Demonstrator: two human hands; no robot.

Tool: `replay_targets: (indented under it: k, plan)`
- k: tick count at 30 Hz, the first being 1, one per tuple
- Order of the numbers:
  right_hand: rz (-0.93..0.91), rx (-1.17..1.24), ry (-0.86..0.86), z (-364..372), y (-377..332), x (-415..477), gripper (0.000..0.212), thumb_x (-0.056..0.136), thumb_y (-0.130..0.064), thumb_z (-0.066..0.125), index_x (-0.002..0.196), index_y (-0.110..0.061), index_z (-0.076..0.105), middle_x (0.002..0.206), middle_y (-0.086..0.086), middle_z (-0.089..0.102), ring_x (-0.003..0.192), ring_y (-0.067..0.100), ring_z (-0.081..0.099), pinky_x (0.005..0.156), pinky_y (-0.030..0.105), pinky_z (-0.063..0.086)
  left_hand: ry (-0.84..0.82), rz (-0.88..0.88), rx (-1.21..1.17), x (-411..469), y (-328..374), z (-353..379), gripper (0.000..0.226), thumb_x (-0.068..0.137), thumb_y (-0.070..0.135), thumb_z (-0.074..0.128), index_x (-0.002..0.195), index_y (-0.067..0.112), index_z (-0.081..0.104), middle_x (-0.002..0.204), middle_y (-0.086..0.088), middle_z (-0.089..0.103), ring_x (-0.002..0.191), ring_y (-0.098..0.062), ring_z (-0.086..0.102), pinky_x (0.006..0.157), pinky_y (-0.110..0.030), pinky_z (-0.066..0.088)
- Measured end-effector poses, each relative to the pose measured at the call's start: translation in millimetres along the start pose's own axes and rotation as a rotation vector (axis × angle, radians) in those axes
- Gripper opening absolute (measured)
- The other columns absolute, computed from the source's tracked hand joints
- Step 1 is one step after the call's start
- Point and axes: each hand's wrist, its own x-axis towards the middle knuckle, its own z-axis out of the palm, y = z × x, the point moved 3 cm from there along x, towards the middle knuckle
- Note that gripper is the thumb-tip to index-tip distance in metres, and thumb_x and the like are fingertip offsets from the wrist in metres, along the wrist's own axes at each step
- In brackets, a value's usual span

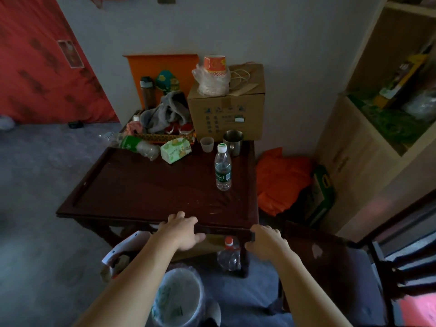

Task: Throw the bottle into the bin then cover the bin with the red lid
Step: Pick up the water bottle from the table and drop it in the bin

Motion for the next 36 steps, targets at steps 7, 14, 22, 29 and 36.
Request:
replay_targets:
  k: [7,14,22,29,36]
  plan:
    - [0.036,0.024,-0.021,-9.6,6.3,37.9,0.04,0.083,-0.038,0.058,0.118,-0.021,0.058,0.124,0.006,0.057,0.119,0.032,0.048,0.097,0.046,0.045,-0.04,0.01,-0.016,45.5,7.0,-14.1,0.064,0.092,0.056,0.044,0.147,0.027,0.032,0.158,-0.008,0.02,0.143,-0.031,0.022,0.113,-0.048,0.027]
    - [0.063,0.011,-0.018,-27.3,-6.8,82.0,0.036,0.083,-0.032,0.058,0.117,-0.02,0.058,0.122,0.006,0.057,0.115,0.031,0.051,0.094,0.045,0.048,-0.044,0.03,-0.053,94.0,0.6,-42.4,0.064,0.093,0.054,0.044,0.148,0.026,0.029,0.158,-0.007,0.018,0.144,-0.031,0.021,0.112,-0.047,0.029]
    - [0.094,0.013,-0.034,-39.8,-40.3,126.5,0.042,0.085,-0.034,0.059,0.125,-0.02,0.054,0.128,0.007,0.055,0.12,0.031,0.049,0.099,0.047,0.046,-0.055,0.068,-0.075,139.4,-19.3,-71.3,0.066,0.093,0.054,0.044,0.149,0.025,0.027,0.159,-0.008,0.016,0.145,-0.03,0.02,0.113,-0.046,0.028]
    - [0.129,0.004,-0.003,-49.4,-63.1,164.7,0.053,0.089,-0.034,0.057,0.137,-0.017,0.045,0.14,0.011,0.05,0.13,0.034,0.043,0.104,0.047,0.042,-0.031,0.126,-0.127,190.7,-29.6,-86.2,0.067,0.092,0.053,0.047,0.149,0.026,0.027,0.159,-0.009,0.016,0.145,-0.031,0.02,0.112,-0.047,0.029]
    - [0.159,0.131,0.08,-56.3,-74.4,198.8,0.064,0.088,-0.03,0.058,0.146,-0.017,0.035,0.142,0.014,0.047,0.131,0.034,0.043,0.103,0.045,0.044,-0.007,0.163,-0.246,229.4,-23.2,-86.1,0.073,0.088,0.052,0.055,0.149,0.026,0.026,0.158,-0.009,0.018,0.144,-0.032,0.021,0.112,-0.047,0.033]
